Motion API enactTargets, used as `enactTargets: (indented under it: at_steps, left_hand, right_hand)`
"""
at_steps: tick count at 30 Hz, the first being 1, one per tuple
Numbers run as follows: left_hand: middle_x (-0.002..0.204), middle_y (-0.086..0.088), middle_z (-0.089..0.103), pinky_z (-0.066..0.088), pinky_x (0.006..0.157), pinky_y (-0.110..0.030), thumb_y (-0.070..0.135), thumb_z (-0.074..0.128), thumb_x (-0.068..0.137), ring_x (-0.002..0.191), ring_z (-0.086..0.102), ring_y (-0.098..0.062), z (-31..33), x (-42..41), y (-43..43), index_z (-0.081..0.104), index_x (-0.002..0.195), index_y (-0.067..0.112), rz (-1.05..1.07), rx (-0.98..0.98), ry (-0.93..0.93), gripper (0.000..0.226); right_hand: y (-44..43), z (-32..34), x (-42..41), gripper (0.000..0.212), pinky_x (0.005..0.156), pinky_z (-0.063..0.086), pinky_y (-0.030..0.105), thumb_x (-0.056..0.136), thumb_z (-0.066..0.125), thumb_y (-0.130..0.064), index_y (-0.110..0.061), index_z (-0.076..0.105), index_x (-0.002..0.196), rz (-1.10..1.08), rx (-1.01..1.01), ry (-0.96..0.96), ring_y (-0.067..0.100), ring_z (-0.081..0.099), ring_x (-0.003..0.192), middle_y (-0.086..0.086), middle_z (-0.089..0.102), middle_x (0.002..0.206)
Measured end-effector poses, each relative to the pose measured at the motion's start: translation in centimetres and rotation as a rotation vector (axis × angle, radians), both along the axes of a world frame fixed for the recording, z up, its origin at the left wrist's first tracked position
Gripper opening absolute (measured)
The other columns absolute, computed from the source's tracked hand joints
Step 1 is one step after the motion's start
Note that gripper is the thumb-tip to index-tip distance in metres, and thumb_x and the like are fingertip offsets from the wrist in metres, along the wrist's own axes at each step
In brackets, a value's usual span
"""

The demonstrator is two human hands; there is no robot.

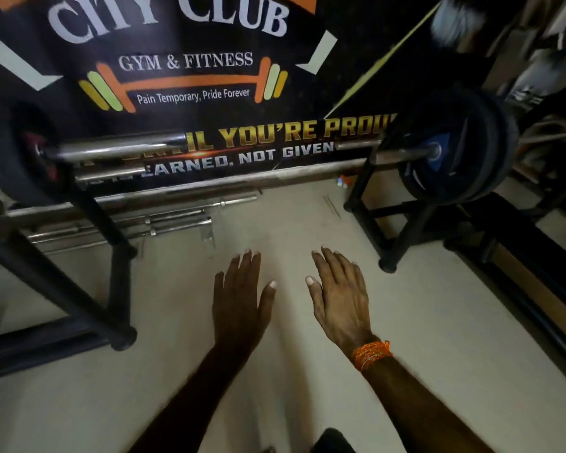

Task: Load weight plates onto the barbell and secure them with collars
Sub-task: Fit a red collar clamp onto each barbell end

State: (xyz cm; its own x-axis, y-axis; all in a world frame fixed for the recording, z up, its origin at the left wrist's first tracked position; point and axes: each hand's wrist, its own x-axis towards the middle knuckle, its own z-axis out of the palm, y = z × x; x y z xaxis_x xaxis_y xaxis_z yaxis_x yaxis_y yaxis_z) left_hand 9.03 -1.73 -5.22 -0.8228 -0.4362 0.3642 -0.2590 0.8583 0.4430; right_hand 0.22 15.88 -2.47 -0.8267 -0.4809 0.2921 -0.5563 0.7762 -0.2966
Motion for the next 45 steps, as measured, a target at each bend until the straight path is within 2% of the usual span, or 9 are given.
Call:
enactTargets:
  at_steps: [7, 12, 15, 20, 26, 32, 37, 41, 45]
  left_hand:
    - [0.159, -0.002, 0.034, 0.027, 0.120, -0.053, 0.054, 0.040, 0.101, 0.150, 0.027, -0.020, -0.3, -14.1, -5.5, 0.033, 0.154, 0.022, 0.202, -0.034, -0.017, 0.063]
    - [0.159, -0.001, 0.035, 0.027, 0.120, -0.052, 0.055, 0.037, 0.101, 0.149, 0.028, -0.021, 0.9, -21.1, -7.8, 0.033, 0.154, 0.022, 0.443, -0.016, -0.010, 0.062]
    - [0.162, 0.005, 0.025, 0.019, 0.123, -0.048, 0.057, 0.032, 0.102, 0.152, 0.016, -0.014, 1.0, -22.5, -9.2, 0.027, 0.157, 0.027, 0.604, 0.038, -0.030, 0.062]
    - [0.165, 0.007, 0.021, 0.018, 0.124, -0.048, 0.060, 0.028, 0.102, 0.154, 0.012, -0.013, 0.8, -22.7, -13.0, 0.022, 0.158, 0.028, 0.879, 0.072, -0.043, 0.065]
    - [0.163, 0.002, 0.029, 0.025, 0.121, -0.052, 0.057, 0.031, 0.102, 0.153, 0.015, -0.014, 2.4, -23.4, -17.0, 0.027, 0.157, 0.024, 1.118, 0.043, 0.018, 0.064]
    - [0.164, 0.004, 0.024, 0.019, 0.124, -0.047, 0.059, 0.028, 0.101, 0.153, 0.013, -0.013, 5.1, -25.0, -20.2, 0.024, 0.157, 0.026, 1.329, -0.008, 0.038, 0.065]
    - [0.165, 0.006, 0.023, 0.018, 0.124, -0.045, 0.056, 0.034, 0.103, 0.153, 0.013, -0.010, 7.1, -26.3, -23.1, 0.027, 0.157, 0.027, 1.550, -0.059, 0.036, 0.061]
    - [0.165, 0.009, 0.015, 0.014, 0.125, -0.045, 0.057, 0.031, 0.103, 0.153, 0.005, -0.007, 9.2, -26.3, -25.8, 0.018, 0.158, 0.031, 1.644, -0.081, 0.006, 0.063]
    - [0.165, 0.010, 0.010, 0.012, 0.125, -0.044, 0.062, 0.027, 0.102, 0.153, 0.003, -0.009, 11.5, -24.5, -28.5, 0.013, 0.159, 0.032, 1.686, -0.129, -0.029, 0.066]
  right_hand:
    - [-8.3, -1.1, -18.0, 0.053, 0.120, 0.030, 0.055, 0.106, 0.031, -0.047, -0.021, 0.044, 0.150, 0.217, -0.072, 0.015, 0.029, 0.040, 0.146, 0.006, 0.041, 0.159]
    - [-16.3, -1.1, -28.7, 0.053, 0.117, 0.034, 0.057, 0.105, 0.038, -0.043, -0.016, 0.047, 0.150, 0.516, -0.139, 0.081, 0.029, 0.039, 0.146, 0.008, 0.043, 0.158]
    - [-21.8, -0.1, -32.0, 0.052, 0.113, 0.038, 0.056, 0.104, 0.043, -0.038, -0.015, 0.046, 0.150, 0.685, -0.134, 0.084, 0.028, 0.040, 0.146, 0.008, 0.045, 0.156]
    - [-30.7, 1.7, -34.2, 0.050, 0.109, 0.044, 0.051, 0.103, 0.044, -0.039, -0.015, 0.050, 0.146, 0.928, -0.169, 0.071, 0.024, 0.047, 0.139, 0.008, 0.051, 0.150]
    - [-38.4, 3.3, -37.3, 0.052, 0.113, 0.035, 0.038, 0.105, 0.035, -0.046, -0.020, 0.044, 0.150, 1.092, -0.203, 0.039, 0.020, 0.042, 0.141, 0.004, 0.046, 0.155]
    - [-46.4, 5.1, -39.0, 0.052, 0.108, 0.042, 0.048, 0.106, 0.034, -0.046, -0.019, 0.046, 0.149, 1.314, -0.293, 0.002, 0.021, 0.044, 0.139, 0.006, 0.047, 0.153]
    - [-51.8, 6.9, -39.1, 0.057, 0.108, 0.041, 0.051, 0.106, 0.028, -0.051, -0.018, 0.045, 0.149, 1.500, -0.319, -0.014, 0.024, 0.043, 0.140, 0.007, 0.047, 0.154]
    - [-56.3, 9.0, -37.8, 0.058, 0.109, 0.041, 0.050, 0.106, 0.026, -0.053, -0.020, 0.043, 0.151, 1.609, -0.318, 0.014, 0.024, 0.042, 0.141, 0.005, 0.045, 0.155]
    - [-60.2, 11.9, -34.5, 0.054, 0.109, 0.044, 0.051, 0.105, 0.037, -0.045, -0.017, 0.046, 0.150, 1.726, -0.398, 0.016, 0.027, 0.045, 0.141, 0.009, 0.048, 0.154]
